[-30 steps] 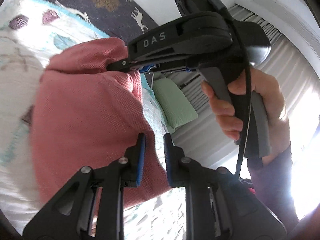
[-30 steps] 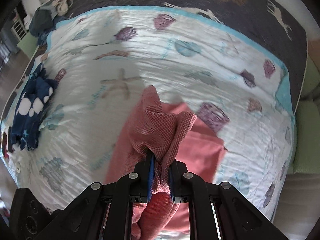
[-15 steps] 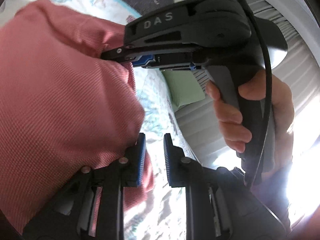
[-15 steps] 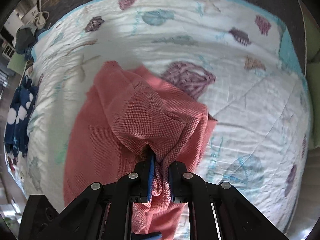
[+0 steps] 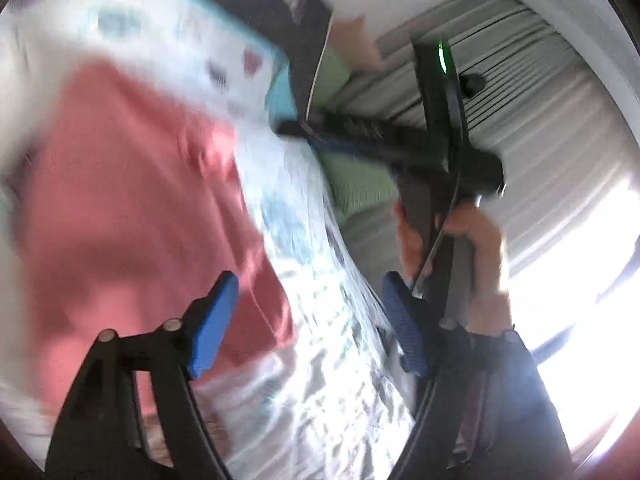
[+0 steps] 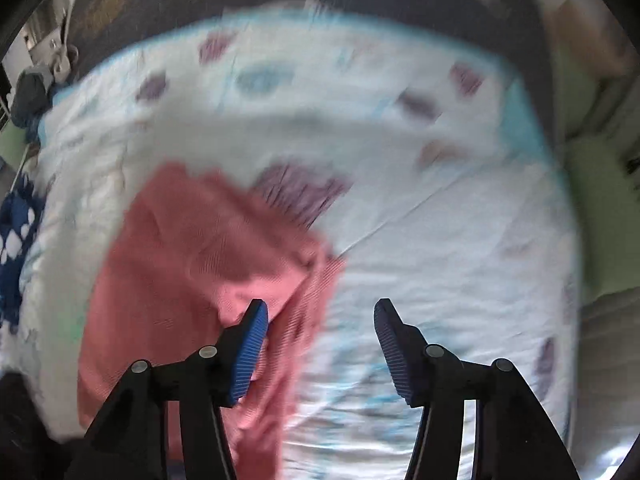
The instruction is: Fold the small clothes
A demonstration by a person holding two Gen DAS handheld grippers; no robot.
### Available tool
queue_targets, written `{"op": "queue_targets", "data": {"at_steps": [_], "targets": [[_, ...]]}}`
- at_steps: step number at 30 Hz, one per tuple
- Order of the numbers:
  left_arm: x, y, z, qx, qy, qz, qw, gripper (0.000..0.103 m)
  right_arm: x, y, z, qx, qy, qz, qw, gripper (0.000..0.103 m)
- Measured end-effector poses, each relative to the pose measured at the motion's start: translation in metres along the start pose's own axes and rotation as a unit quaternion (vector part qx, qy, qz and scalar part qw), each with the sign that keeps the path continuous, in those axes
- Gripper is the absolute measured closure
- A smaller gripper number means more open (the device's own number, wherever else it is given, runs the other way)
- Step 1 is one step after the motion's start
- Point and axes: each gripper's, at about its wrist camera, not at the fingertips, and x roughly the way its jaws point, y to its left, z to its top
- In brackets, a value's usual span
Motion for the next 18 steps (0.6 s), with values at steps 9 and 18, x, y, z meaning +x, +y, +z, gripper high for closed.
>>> {"op": "queue_targets", "data": {"at_steps": [9,18], "targets": [[0.025,0.048,-0.023,-0.017,0.062,0.016,0.9978,0.025,0.062,0.05,-0.002,0.009,0.096,0.229,0.969,0.05],[0.018,0.031,-0.031,0.034,0.076,0.04,0.9957,0.025,0.07,0.034,0.018,0.031,0.039,0.051,0.997,0.064]]}}
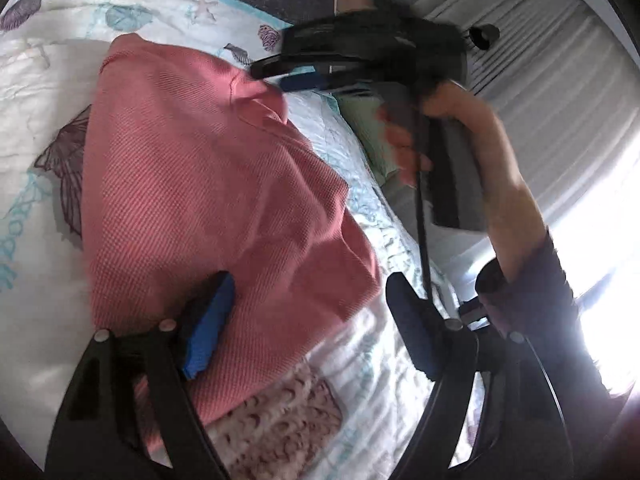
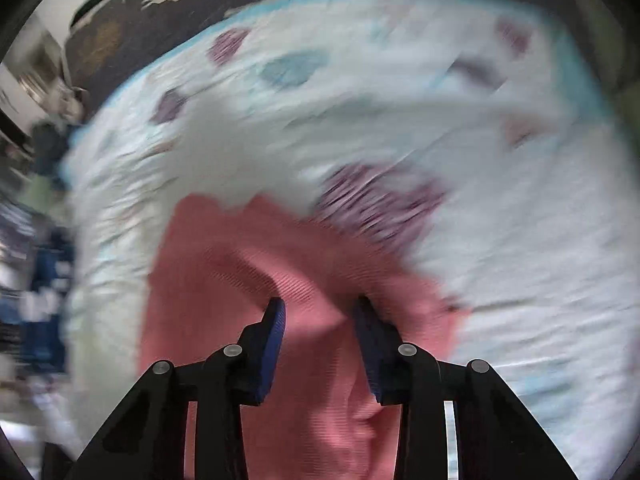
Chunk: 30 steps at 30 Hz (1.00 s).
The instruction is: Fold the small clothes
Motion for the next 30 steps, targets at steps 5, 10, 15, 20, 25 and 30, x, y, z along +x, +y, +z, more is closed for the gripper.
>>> {"op": "queue_targets", "data": {"at_steps": [5,10,15,20,25,30], "targets": [[-0.011,0.012,-0.01,-0.016,-0.002,-0.013,0.9998,0.025,-0.049,0.021,-0.063,-0.082,-0.032,0.066,0.994,0.041],[-0.016,0.026,-0.019,-0.005,-0.003,-0.016,0.9998,0.025,-0.006,0.032,-0.128,-0.171,0.019,0.002,0.985,0.036],[-0.028,0.017,0.003,-0.027,0.046,-0.015,0.9985,0.025,-0.032,0.006,-0.126,-0.129,0.032,0.011,0.991,0.033],[-0.045,0.02,0.036,-0.037,-0.034,-0.033,0.9982,0.015,-0.071,0.008,-0.08,-0.104,-0.048,0.021,0.993,0.03],[-0.013,0.066,0.03,-0.091,-0.031,-0.068,0.9931,0.015,-0.017,0.026,-0.024,-0.074,-0.018,0.086,0.993,0.03],[-0.023,0.065,0.009,-0.051,-0.052,-0.073,0.9946,0.016,0.048,0.035,-0.024,-0.143,0.026,0.025,0.989,0.023]]}}
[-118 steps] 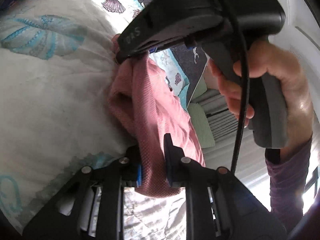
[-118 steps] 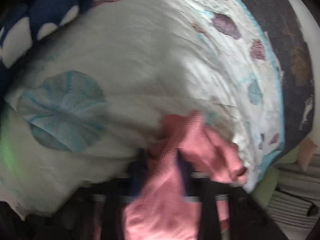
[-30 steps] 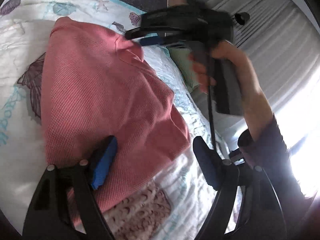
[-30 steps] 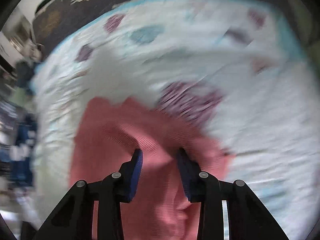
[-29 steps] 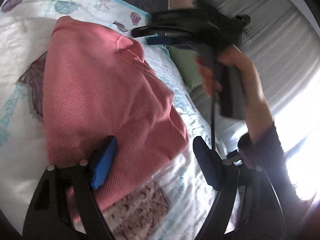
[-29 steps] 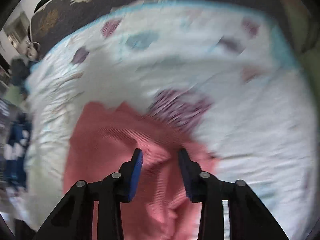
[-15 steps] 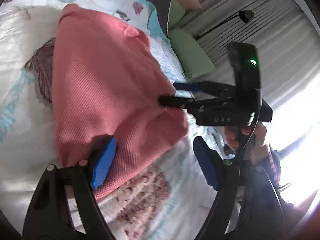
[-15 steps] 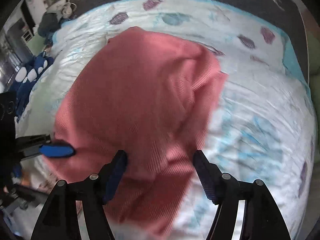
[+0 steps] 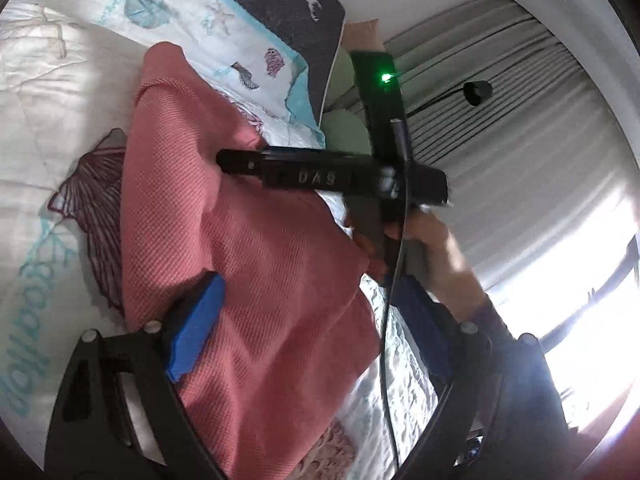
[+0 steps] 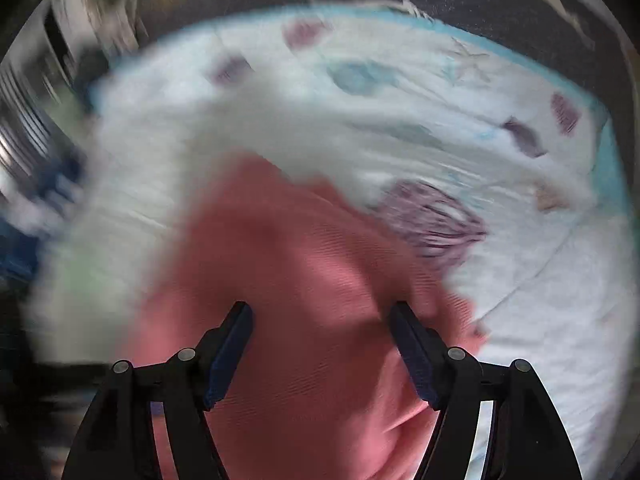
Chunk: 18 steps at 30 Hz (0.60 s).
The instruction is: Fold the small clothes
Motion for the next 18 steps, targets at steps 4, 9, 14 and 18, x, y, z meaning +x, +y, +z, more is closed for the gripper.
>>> {"op": "queue_targets", "data": {"at_steps": [4,9,14,18], "targets": [[-0.005,0.004,-0.008,0.002,-0.007,0.002,1.0,0.016,-0.027,-0.028,0.006,0.071,-0.027,-0.022,0.997,0.026],[-0.004,-0.002,-0.005,0.0,-0.013,-0.002,0.9999,0.016,-0.057,0.011,0.031,0.024,-0.047,0.041,0.998,0.026],[-0.006,-0.001,-0.002,-0.014,-0.019,-0.019,0.9995,0.016,-0.018,0.104,0.058,-0.145,0.006,-0.011,0.989,0.041],[-0.004,-0.003,-0.002,-0.01,-0.021,-0.017,0.9996,0.017,0.029,0.088,0.087,-0.111,0.053,-0.1,0.987,0.046]]}}
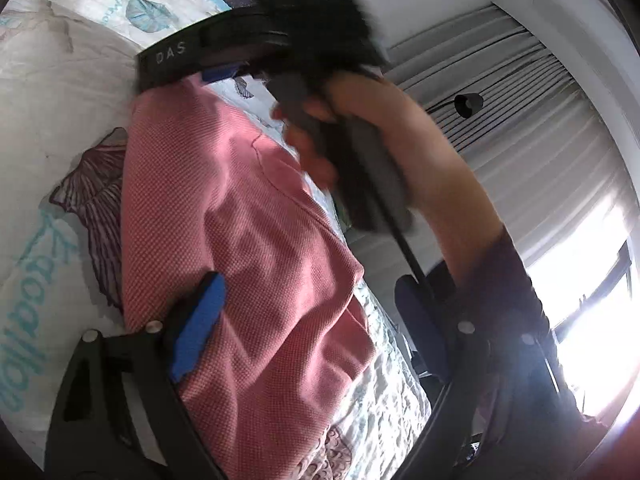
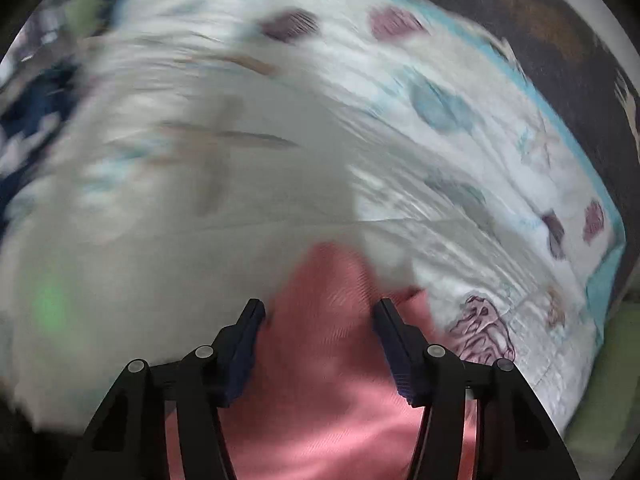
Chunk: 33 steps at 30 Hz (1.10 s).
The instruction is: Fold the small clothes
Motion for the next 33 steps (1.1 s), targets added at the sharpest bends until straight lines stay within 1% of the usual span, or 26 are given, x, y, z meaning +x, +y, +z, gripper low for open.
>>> {"op": "queue_targets", "data": {"at_steps": [2,3,4,5,6,8,11,12,13,14,16,17,19,20,21,22,23,24,25,26,27,29,31,32,33], "targets": [[0.001,-0.002,0.0,0.004,0.001,0.003,1.0,0.017,0.005,-0.024,0.006,0.04,-0.008,-0.077,0.996,0.046],[0.0,-0.003,-0.001,0.005,0.001,0.004,1.0,0.017,0.004,-0.039,0.007,0.066,-0.015,-0.103,0.992,0.048],[0.0,-0.003,-0.002,0.005,0.0,0.005,1.0,0.017,0.001,-0.047,0.007,0.084,-0.021,-0.108,0.99,0.049],[0.001,-0.003,-0.001,0.006,0.0,0.006,1.0,0.017,-0.008,-0.061,0.002,0.114,-0.037,-0.097,0.988,0.049],[0.002,-0.003,0.0,0.006,0.0,0.006,1.0,0.017,-0.017,-0.07,-0.003,0.133,-0.05,-0.073,0.987,0.049],[0.003,-0.003,0.001,0.005,0.0,0.006,1.0,0.017,-0.038,-0.079,-0.019,0.15,-0.075,0.005,0.986,0.049],[0.004,-0.001,0.005,0.001,-0.002,0.002,1.0,0.017,-0.065,-0.077,-0.044,0.147,-0.093,0.061,0.983,0.048],[0.005,-0.002,0.005,0.0,-0.003,0.002,1.0,0.017,-0.07,-0.077,-0.053,0.148,-0.09,0.092,0.981,0.045],[0.005,-0.003,0.005,0.001,-0.002,0.005,1.0,0.017,-0.073,-0.072,-0.065,0.153,-0.075,0.131,0.977,0.04],[0.007,-0.004,0.007,0.004,-0.002,0.008,1.0,0.017,-0.072,-0.069,-0.083,0.162,-0.062,0.174,0.969,0.038],[0.009,-0.008,0.006,0.014,0.0,0.02,0.9997,0.017,-0.072,-0.059,-0.116,0.164,-0.057,0.229,0.958,0.036],[0.01,-0.009,0.006,0.019,0.0,0.025,0.9995,0.017,-0.065,-0.053,-0.134,0.159,-0.041,0.231,0.959,0.036],[0.013,-0.015,0.005,0.035,0.004,0.039,0.9986,0.017,-0.056,-0.049,-0.16,0.149,-0.021,0.174,0.973,0.036],[0.017,-0.02,0.004,0.054,0.014,0.054,0.997,0.017,-0.055,-0.053,-0.176,0.147,-0.028,0.154,0.977,0.036],[0.019,-0.026,0.003,0.071,0.012,0.07,0.9949,0.017,-0.056,-0.06,-0.185,0.162,-0.039,0.161,0.973,0.036],[0.021,-0.029,0.002,0.079,0.013,0.083,0.9934,0.017,-0.059,-0.068,-0.195,0.179,-0.042,0.172,0.968,0.036],[0.023,-0.033,0.001,0.088,0.014,0.097,0.9913,0.017,-0.064,-0.075,-0.204,0.196,-0.039,0.161,0.967,0.036],[0.025,-0.037,0.0,0.097,0.013,0.108,0.9893,0.017,-0.069,-0.079,-0.21,0.202,-0.031,0.132,0.97,0.035],[0.026,-0.038,0.0,0.1,0.012,0.116,0.9881,0.017,-0.075,-0.084,-0.214,0.205,-0.026,0.095,0.974,0.034],[0.028,-0.04,0.0,0.105,0.011,0.125,0.9865,0.017,-0.086,-0.092,-0.217,0.209,-0.032,0.059,0.976,0.034],[0.029,-0.044,0.0,0.109,0.009,0.137,0.9844,0.017,-0.096,-0.097,-0.221,0.217,-0.045,0.059,0.973,0.034],[0.031,-0.05,0.0,0.121,0.008,0.158,0.98,0.017,-0.118,-0.1,-0.227,0.235,-0.079,0.084,0.965,0.034],[0.032,-0.056,-0.001,0.134,0.009,0.181,0.9742,0.017,-0.132,-0.093,-0.232,0.226,-0.096,0.08,0.966,0.034],[0.03,-0.06,-0.002,0.14,0.006,0.195,0.9707,0.017,-0.137,-0.086,-0.237,0.219,-0.099,0.066,0.969,0.034],[0.029,-0.062,-0.002,0.143,0.004,0.201,0.969,0.017,-0.133,-0.079,-0.233,0.215,-0.098,0.059,0.97,0.034]]}}
